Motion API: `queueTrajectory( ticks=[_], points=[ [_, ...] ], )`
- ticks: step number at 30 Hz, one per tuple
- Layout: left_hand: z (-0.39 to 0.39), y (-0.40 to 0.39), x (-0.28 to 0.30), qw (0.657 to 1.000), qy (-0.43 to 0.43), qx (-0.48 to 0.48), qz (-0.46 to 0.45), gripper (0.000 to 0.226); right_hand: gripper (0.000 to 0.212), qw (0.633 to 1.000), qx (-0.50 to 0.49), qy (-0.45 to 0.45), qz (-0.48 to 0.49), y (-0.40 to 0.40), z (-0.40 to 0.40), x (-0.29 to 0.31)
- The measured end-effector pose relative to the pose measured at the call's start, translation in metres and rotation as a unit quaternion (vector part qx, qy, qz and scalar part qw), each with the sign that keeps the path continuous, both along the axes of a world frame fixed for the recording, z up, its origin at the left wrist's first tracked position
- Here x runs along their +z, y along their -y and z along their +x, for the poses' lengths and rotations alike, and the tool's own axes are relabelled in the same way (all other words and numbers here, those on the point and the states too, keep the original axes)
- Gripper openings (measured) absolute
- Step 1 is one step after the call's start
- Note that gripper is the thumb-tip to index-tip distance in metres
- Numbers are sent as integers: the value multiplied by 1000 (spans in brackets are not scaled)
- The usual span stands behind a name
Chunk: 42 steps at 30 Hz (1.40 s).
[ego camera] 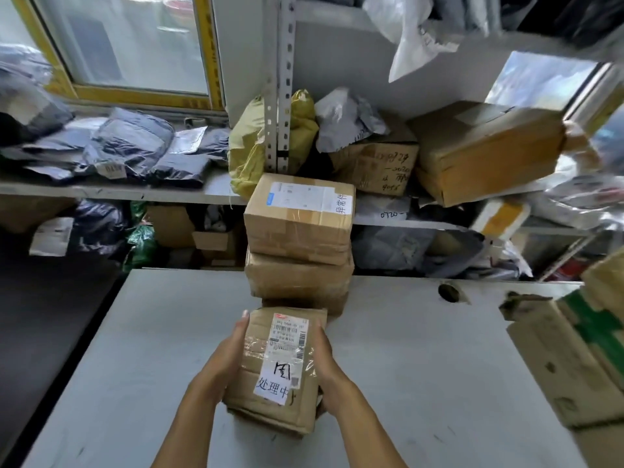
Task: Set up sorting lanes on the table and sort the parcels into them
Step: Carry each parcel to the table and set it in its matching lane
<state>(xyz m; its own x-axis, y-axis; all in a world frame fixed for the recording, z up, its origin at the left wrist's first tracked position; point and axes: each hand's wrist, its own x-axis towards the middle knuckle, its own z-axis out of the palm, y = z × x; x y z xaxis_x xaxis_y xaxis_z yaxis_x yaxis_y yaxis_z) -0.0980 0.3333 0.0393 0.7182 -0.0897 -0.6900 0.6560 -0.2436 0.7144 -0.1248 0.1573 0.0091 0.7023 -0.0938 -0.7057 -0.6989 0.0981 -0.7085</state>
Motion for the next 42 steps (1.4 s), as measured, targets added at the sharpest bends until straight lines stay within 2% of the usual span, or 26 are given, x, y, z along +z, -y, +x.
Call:
queueTrajectory(
  ticks=[1, 2, 4, 5, 8, 14, 16, 18, 21, 23, 26, 28, 31, 33, 37, 40, 42],
  points=[
    [-5, 1, 5, 1000, 5, -17, 1, 75, 138, 1000, -3, -8, -6, 1, -9, 1],
    [-8, 4, 10, 999, 5, -32, 3, 75, 130, 1000, -7, -18, -3, 3, -17, 5],
    [-18, 8, 17, 998, 5, -63, 11, 76, 98, 999, -18, -39, 7, 7, -40, 14],
    [-23, 13, 23, 997, 8, -82, 11, 80, 88, 999, -26, -37, 7, 14, -51, 18],
    [-31, 34, 24, 992, 23, -122, -11, 98, 79, 996, -87, -4, -10, 36, -79, 24],
    [-80, 112, 45, 967, 48, -246, -44, 77, 74, 981, -183, 40, -40, 104, -159, 49],
    [-103, 144, 51, 948, 61, -310, -46, 76, 83, 971, -235, 26, -42, 129, -192, 48],
    [-127, 174, 52, 931, 66, -355, -47, 77, 100, 956, -286, 12, -58, 146, -226, 45],
    [-169, 219, 54, 906, 68, -416, -32, 76, 126, 935, -352, 34, -36, 190, -284, -2],
    [-205, 247, 60, 893, 54, -445, -30, 70, 127, 919, -392, 36, -22, 211, -326, -9],
    [-268, 291, 69, 873, 50, -483, -52, 65, 128, 901, -433, 12, -24, 224, -397, 17],
    [-313, 319, 70, 856, 60, -512, -52, 66, 122, 891, -453, 2, -23, 238, -448, 28],
    [-383, 363, 64, 827, 53, -557, -56, 73, 96, 882, -470, 17, -27, 256, -527, 61],
    [-425, 389, 65, 818, 49, -568, -72, 70, 91, 866, -497, 9, -56, 273, -575, 68],
    [-493, 438, 70, 796, 56, -598, -71, 66, 107, 834, -546, 15, -75, 312, -651, 62],
    [-528, 479, 70, 783, 57, -615, -69, 73, 78, 818, -571, 12, -71, 336, -690, 84],
    [-542, 504, 73, 776, 62, -624, -70, 75, 72, 816, -573, 27, -70, 358, -710, 83]
  ],
)
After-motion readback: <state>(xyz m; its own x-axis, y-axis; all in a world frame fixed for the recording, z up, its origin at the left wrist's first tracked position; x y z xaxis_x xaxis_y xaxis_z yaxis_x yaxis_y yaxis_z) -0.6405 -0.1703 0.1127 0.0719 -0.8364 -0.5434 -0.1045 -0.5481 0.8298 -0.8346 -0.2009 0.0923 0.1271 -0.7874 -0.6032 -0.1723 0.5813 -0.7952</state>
